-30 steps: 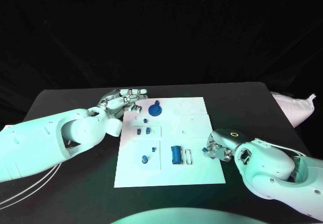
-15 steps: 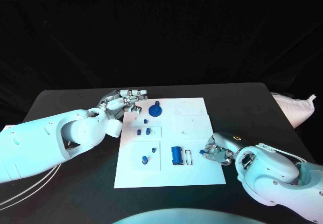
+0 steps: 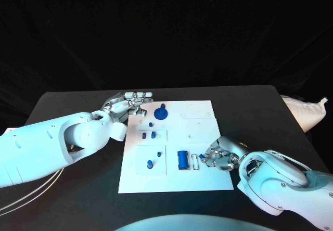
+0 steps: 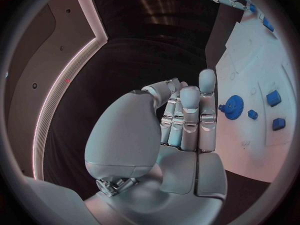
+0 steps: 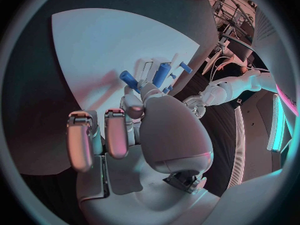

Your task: Assemble the parts on the task board

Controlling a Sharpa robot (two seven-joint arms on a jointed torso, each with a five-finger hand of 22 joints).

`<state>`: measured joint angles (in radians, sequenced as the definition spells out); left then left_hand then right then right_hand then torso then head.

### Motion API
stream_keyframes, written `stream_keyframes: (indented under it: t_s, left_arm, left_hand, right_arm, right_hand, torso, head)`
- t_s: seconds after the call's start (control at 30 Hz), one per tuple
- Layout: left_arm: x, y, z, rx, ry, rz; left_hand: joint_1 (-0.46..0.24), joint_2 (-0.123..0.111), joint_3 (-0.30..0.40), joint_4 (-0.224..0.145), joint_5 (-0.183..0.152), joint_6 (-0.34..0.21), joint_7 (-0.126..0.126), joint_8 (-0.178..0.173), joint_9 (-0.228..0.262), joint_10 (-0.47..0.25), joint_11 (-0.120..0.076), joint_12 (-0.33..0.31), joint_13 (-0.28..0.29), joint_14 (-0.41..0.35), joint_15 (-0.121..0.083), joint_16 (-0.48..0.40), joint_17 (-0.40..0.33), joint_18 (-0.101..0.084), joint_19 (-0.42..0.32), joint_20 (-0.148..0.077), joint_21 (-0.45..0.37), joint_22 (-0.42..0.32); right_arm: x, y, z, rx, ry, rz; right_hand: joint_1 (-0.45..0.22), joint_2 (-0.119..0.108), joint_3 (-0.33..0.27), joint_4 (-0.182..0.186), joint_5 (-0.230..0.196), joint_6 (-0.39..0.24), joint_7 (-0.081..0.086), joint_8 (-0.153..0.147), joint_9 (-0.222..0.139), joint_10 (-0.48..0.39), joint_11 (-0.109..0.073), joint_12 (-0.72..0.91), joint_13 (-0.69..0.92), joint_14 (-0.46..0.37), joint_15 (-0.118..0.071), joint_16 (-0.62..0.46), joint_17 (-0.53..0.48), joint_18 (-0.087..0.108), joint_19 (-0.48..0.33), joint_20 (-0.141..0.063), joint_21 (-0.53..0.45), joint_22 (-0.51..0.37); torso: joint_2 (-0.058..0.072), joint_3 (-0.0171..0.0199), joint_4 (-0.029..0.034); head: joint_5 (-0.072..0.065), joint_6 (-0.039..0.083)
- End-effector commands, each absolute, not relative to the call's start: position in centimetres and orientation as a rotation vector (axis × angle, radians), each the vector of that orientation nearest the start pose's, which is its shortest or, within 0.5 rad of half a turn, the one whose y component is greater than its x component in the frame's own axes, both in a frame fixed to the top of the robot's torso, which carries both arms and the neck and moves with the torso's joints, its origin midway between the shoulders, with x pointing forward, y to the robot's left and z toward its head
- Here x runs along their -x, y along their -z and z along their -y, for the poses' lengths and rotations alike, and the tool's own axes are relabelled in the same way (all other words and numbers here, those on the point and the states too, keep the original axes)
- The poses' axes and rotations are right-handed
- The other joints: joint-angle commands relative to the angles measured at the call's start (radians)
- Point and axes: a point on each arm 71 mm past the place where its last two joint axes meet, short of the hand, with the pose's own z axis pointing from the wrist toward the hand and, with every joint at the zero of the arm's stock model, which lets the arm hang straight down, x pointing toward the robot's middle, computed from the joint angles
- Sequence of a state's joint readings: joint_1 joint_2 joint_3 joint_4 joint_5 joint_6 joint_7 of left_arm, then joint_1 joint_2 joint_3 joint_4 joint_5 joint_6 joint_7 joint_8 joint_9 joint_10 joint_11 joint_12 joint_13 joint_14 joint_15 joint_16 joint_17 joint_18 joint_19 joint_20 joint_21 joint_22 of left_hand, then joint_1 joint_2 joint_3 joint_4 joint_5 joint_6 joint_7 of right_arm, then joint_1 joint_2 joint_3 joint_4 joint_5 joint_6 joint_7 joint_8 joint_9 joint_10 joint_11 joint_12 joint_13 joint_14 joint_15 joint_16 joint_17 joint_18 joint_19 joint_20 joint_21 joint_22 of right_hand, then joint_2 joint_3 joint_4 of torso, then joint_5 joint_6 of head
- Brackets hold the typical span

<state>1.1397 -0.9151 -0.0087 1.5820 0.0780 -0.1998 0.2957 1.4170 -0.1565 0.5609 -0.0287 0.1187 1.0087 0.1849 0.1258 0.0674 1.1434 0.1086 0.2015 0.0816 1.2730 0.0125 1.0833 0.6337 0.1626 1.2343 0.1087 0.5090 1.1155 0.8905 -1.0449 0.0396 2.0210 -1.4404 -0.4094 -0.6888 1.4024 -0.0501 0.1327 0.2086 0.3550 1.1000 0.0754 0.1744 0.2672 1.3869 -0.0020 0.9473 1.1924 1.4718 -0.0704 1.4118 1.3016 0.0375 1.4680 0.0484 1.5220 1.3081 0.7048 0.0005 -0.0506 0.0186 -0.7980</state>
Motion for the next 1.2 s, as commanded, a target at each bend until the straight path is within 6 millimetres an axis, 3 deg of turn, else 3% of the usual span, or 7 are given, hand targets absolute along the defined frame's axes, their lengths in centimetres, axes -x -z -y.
stream_keyframes:
  t_s: [0.03, 0.33, 0.6, 0.9, 1.2]
  left_arm:
    - [-46.8, 19.7, -21.9, 1.284, 1.633, -1.537]
    - [-46.9, 19.7, -21.9, 1.284, 1.635, -1.538]
    - [-46.9, 19.7, -21.8, 1.284, 1.636, -1.539]
    - [-46.9, 19.7, -21.8, 1.284, 1.636, -1.542]
    - [-46.8, 19.7, -21.8, 1.285, 1.637, -1.545]
  left_hand:
    - [-0.002, 0.009, 0.001, -0.006, 0.005, 0.003, 0.002, 0.003, 0.001, -0.008, -0.002, 0.007, 0.002, -0.005, 0.001, -0.005, -0.001, 0.019, -0.005, 0.001, -0.003, -0.002]
    - [-0.003, 0.01, 0.0, -0.007, 0.005, 0.002, 0.002, 0.003, 0.001, -0.009, -0.002, 0.008, 0.002, -0.006, 0.001, -0.006, -0.003, 0.019, -0.006, 0.001, -0.004, -0.002]
    - [-0.003, 0.01, 0.0, -0.007, 0.005, 0.002, 0.002, 0.003, 0.001, -0.009, -0.002, 0.008, 0.002, -0.006, 0.001, -0.006, -0.003, 0.019, -0.006, 0.001, -0.004, -0.002]
    - [-0.003, 0.01, 0.0, -0.007, 0.005, 0.002, 0.002, 0.003, 0.001, -0.009, -0.002, 0.008, 0.002, -0.006, 0.001, -0.006, -0.003, 0.019, -0.006, 0.001, -0.004, -0.002]
    - [-0.004, 0.01, -0.001, -0.008, 0.005, 0.002, 0.002, 0.003, 0.0, -0.01, -0.002, 0.01, 0.001, -0.007, 0.001, -0.006, -0.004, 0.019, -0.006, 0.001, -0.004, -0.001]
  right_arm:
    - [-34.3, 24.0, 18.7, -0.365, -0.512, -1.994]
    - [-34.5, 24.5, 17.9, -0.351, -0.516, -2.045]
    - [-34.8, 25.1, 17.6, -0.316, -0.492, -2.092]
    - [-35.0, 25.5, 17.3, -0.279, -0.473, -2.115]
    - [-35.0, 25.4, 17.1, -0.256, -0.47, -2.114]
  right_hand:
    - [-0.011, -0.003, 0.0, 0.006, 0.001, 0.005, 0.003, -0.002, -0.001, 0.007, -0.001, 0.002, 0.0, 0.05, 0.002, -0.006, 0.002, -0.017, 0.049, -0.004, -0.002, 0.196]
    - [-0.035, -0.022, -0.002, 0.016, 0.017, 0.01, 0.003, 0.0, 0.002, 0.011, -0.001, 0.007, 0.004, 0.051, 0.002, -0.005, 0.004, -0.017, 0.049, -0.004, -0.002, 0.196]
    - [-0.074, -0.026, -0.016, 0.039, 0.034, 0.018, 0.0, 0.004, 0.006, 0.012, -0.002, -0.009, -0.005, 0.052, 0.002, -0.002, 0.008, -0.018, 0.052, -0.004, 0.001, 0.2]
    - [-0.137, -0.018, -0.055, 0.078, 0.069, 0.043, -0.01, 0.019, 0.022, 0.019, -0.01, -0.014, -0.008, 0.053, -0.004, -0.001, 0.012, -0.019, 0.055, -0.009, 0.003, 0.203]
    - [-0.181, 0.014, -0.086, 0.082, 0.082, 0.061, -0.019, 0.03, 0.035, 0.041, -0.017, 0.044, 0.03, 0.056, -0.01, 0.01, 0.03, -0.021, 0.061, -0.014, 0.008, 0.21]
  torso:
    - [0.0, 0.0, 0.0003]
    - [0.001, 0.0007, -0.0004]
    - [0.001, 0.0013, 0.0007]
    - [0.001, 0.0008, 0.0002]
    - [0.001, 0.0008, 0.0002]
  head:
    - [0.0, -0.001]
    - [0.003, -0.002]
    - [0.002, -0.003]
    - [0.003, -0.005]
    - [0.003, -0.004]
